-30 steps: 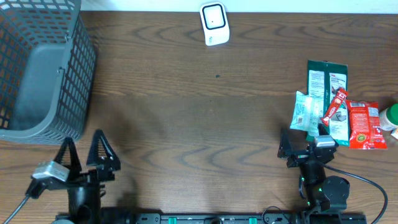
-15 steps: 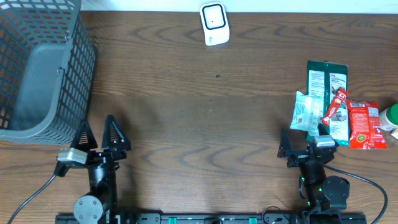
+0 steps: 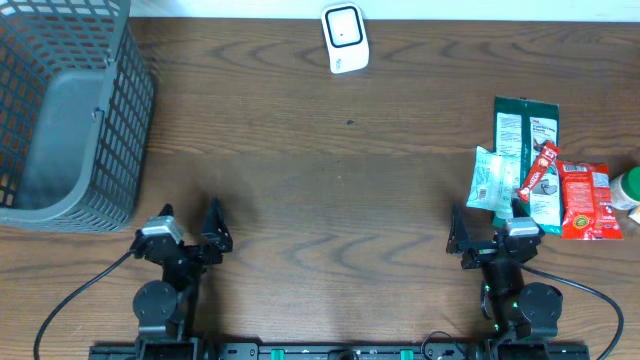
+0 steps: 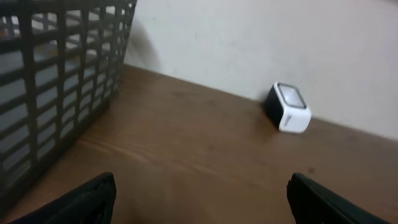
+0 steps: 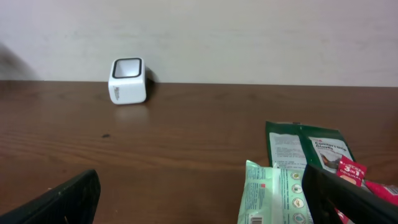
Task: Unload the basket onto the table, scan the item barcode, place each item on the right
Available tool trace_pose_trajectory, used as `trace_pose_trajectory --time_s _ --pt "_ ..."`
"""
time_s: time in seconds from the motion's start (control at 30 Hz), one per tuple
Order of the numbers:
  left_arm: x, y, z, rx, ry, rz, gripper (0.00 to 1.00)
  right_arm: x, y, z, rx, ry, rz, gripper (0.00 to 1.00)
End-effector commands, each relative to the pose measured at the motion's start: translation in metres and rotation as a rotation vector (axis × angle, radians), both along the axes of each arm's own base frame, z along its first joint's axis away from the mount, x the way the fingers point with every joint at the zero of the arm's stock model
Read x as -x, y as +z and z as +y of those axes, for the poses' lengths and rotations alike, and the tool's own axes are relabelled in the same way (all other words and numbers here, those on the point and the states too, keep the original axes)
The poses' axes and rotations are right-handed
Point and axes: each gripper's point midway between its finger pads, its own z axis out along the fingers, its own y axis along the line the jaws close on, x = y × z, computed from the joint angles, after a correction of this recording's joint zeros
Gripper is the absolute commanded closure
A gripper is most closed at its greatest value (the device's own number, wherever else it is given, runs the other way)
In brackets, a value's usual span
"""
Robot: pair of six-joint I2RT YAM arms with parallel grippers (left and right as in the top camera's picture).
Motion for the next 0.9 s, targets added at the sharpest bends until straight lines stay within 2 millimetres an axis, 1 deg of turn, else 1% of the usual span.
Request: trace_pose_trajectory --time_s 0.0,0.2,0.87 --pt "0.0022 -0.0153 -0.0044 -0.091 -0.038 0.056 0.11 0.0001 -0.0004 -0.0029 -0.002 -0.012 0.0 0.01" --pt "0.0024 -0.0144 -0.0091 -0.185 -0.076 0.045 0.11 0.0001 -0.0005 -0.0029 -0.002 -0.012 0.001 0.01" --pt "0.0023 -0.0149 -0.0084 -0.187 -0.072 0.048 0.11 0.0001 -0.0004 -0.0029 -0.002 -0.012 0.0 0.01"
